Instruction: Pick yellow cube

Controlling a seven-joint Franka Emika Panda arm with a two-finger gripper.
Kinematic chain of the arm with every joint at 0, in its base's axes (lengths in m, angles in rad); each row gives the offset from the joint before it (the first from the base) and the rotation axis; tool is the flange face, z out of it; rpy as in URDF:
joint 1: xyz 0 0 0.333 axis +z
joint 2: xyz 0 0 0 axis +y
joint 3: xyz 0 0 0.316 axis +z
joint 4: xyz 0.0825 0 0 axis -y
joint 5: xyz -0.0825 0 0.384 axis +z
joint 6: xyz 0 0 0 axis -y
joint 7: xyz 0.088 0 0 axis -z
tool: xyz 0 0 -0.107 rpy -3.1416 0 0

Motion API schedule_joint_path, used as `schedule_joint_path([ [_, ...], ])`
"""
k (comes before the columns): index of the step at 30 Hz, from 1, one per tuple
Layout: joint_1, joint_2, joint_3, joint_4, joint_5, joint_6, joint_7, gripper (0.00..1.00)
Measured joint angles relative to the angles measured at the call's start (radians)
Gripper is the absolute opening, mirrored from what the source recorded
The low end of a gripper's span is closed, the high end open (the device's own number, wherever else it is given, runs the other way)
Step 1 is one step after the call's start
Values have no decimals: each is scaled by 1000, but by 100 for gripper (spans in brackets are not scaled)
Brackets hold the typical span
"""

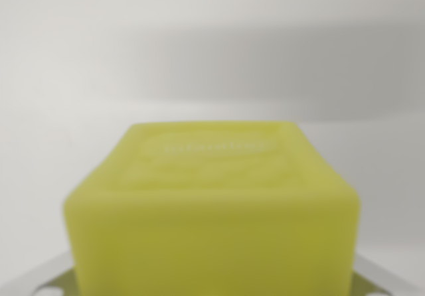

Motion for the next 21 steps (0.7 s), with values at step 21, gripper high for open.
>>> schedule_joint_path([
  [21,0,-83,0,20,6,-103,-3,0],
])
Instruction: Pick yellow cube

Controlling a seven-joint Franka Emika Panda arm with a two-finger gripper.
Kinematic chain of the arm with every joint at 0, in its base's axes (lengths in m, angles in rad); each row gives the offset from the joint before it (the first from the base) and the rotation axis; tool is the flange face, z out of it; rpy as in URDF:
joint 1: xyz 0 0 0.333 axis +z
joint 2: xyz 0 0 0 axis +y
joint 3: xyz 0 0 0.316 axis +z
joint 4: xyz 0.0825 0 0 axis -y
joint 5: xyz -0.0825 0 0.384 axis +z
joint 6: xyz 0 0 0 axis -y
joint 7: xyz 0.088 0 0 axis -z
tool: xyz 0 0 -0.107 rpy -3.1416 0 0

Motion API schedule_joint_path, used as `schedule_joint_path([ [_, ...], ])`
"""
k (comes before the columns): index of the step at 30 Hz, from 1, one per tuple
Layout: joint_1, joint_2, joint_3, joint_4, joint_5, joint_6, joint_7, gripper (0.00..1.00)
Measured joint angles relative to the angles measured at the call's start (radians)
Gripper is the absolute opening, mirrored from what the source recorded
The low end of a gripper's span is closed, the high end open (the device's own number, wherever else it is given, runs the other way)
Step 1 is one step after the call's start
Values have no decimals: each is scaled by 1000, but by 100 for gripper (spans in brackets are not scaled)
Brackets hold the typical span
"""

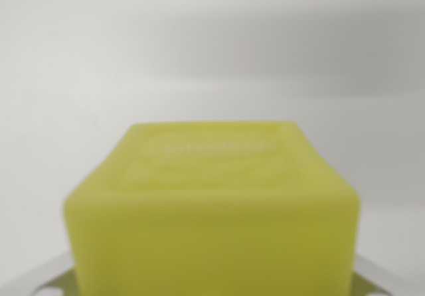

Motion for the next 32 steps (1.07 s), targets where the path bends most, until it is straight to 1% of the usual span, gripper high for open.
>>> schedule_joint_path([
  [24,0,-76,0,50,5,-126,-3,0],
  [32,0,-81,0,55,5,-136,-3,0],
])
